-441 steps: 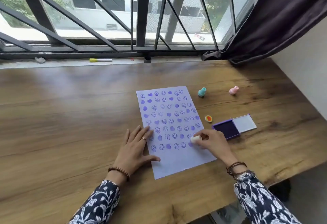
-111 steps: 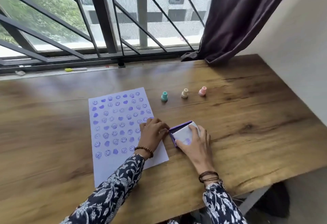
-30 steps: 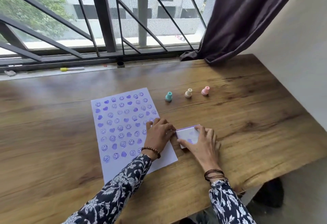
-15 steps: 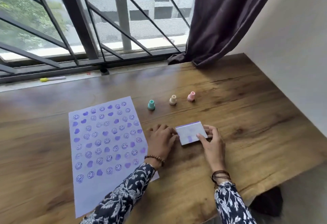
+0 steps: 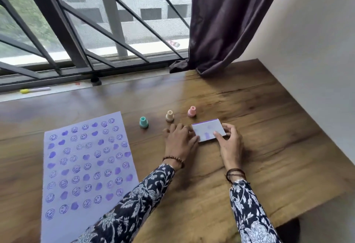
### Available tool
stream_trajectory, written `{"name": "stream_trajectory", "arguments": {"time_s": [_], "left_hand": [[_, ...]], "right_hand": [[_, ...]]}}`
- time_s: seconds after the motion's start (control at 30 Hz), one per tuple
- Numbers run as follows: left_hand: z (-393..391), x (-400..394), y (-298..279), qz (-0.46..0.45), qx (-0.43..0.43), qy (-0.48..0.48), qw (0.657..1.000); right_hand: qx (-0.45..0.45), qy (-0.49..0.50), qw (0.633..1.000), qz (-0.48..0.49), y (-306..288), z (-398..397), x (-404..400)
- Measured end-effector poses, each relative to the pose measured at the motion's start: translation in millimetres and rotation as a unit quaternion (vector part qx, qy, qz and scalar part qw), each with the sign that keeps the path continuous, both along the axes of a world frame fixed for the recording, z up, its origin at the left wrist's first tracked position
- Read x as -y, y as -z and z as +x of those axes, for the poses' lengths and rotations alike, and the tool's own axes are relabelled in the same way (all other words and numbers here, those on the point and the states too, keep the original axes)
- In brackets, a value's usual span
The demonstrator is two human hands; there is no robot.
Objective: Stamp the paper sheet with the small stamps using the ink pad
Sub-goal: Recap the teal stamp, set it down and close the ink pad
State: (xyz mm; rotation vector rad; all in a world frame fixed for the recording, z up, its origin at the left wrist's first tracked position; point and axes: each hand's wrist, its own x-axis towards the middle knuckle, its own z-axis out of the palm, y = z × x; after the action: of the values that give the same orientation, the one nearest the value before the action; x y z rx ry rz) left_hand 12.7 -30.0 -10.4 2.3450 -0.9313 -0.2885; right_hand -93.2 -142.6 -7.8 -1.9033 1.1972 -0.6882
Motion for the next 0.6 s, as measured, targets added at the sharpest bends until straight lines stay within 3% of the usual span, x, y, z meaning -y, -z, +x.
{"name": "stream_trajectory", "arguments": {"time_s": [0.13, 0.23, 0.37, 0.6], "left_hand": [[-8, -30, -7, -0.049, 0.0, -0.015, 0.999], [-14, -70, -15, -0.069, 0.007, -0.04, 0.997], [-18, -145, -14, -0.029, 0.019, -0.104, 0.994], [-11, -281, -16, -0.005, 0.085, -0.225, 0.971]], "right_hand": [[0.02, 0.053, 0.998, -0.028, -6, 5, -41], [0.048, -0.039, 0.997, -0.035, -8, 17, -103], [0.034, -0.164, 0.985, -0.044, -7, 32, -182], [-0.082, -0.278, 0.951, -0.111, -4, 41, -251]]}}
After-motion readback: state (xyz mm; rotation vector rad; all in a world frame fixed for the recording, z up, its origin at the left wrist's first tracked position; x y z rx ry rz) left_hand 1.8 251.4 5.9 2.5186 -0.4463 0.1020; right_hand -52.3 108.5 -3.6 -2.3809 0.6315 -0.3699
